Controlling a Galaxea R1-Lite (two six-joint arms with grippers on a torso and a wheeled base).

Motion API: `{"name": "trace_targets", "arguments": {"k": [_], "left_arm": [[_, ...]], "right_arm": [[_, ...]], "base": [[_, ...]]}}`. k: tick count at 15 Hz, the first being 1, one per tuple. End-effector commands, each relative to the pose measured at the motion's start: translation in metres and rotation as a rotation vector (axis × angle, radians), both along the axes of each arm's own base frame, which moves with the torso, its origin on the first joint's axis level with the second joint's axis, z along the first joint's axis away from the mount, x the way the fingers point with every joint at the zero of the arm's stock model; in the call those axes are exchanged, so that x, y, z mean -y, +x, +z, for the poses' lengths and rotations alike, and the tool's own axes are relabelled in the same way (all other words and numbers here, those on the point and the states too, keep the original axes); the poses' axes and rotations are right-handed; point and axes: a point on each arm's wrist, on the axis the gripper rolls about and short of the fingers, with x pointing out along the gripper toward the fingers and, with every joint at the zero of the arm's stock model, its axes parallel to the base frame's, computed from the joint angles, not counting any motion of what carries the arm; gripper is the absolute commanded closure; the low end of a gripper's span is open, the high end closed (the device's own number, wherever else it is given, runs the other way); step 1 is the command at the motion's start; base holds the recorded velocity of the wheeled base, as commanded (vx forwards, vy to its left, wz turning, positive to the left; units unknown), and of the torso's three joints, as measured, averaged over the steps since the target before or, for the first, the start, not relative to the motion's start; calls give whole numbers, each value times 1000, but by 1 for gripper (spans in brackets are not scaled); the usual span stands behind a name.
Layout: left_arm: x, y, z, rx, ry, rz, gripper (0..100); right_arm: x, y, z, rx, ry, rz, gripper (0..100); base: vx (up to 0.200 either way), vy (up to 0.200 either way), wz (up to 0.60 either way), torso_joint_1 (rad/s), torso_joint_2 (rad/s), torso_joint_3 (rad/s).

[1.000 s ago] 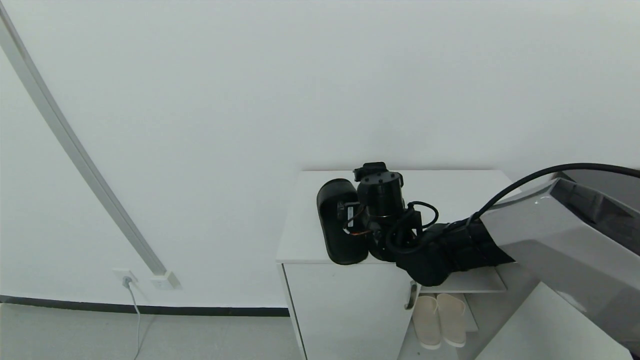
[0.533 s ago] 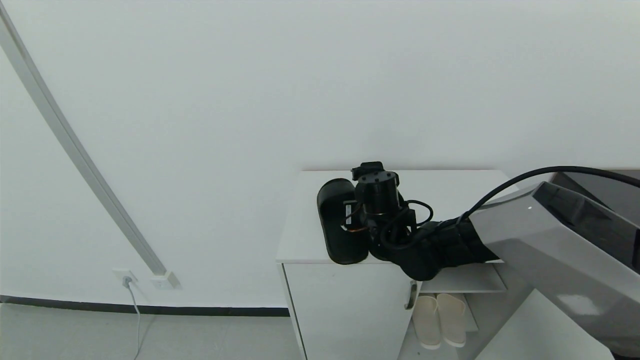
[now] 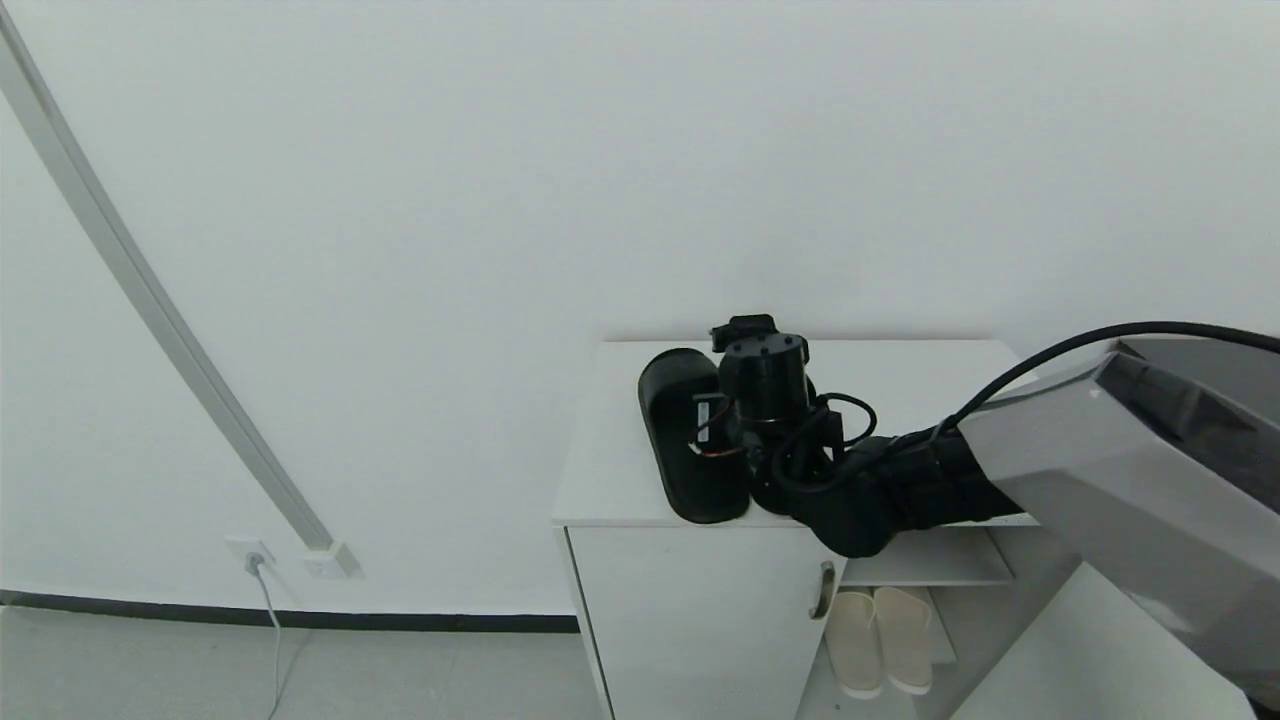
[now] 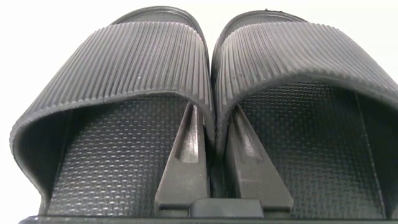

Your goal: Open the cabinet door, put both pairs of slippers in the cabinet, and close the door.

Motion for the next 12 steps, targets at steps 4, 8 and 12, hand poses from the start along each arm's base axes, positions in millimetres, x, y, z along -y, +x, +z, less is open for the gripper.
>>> {"name": "trace_targets", "arguments": {"k": [4, 8, 12], "left_arm": [[0, 0, 0, -1, 1, -1, 100], [0, 0, 0, -1, 3, -1, 100], [0, 0, 0, -1, 4, -1, 100]], "right_arm": [[51, -67, 54, 11, 17, 37, 100], [85, -134, 58, -43, 3, 229, 100], [88, -156, 63, -34, -18, 320, 100]], "base": [[0, 0, 0, 0, 0, 0], [0, 0, 0, 0, 0, 0], [0, 0, 0, 0, 0, 0]]}}
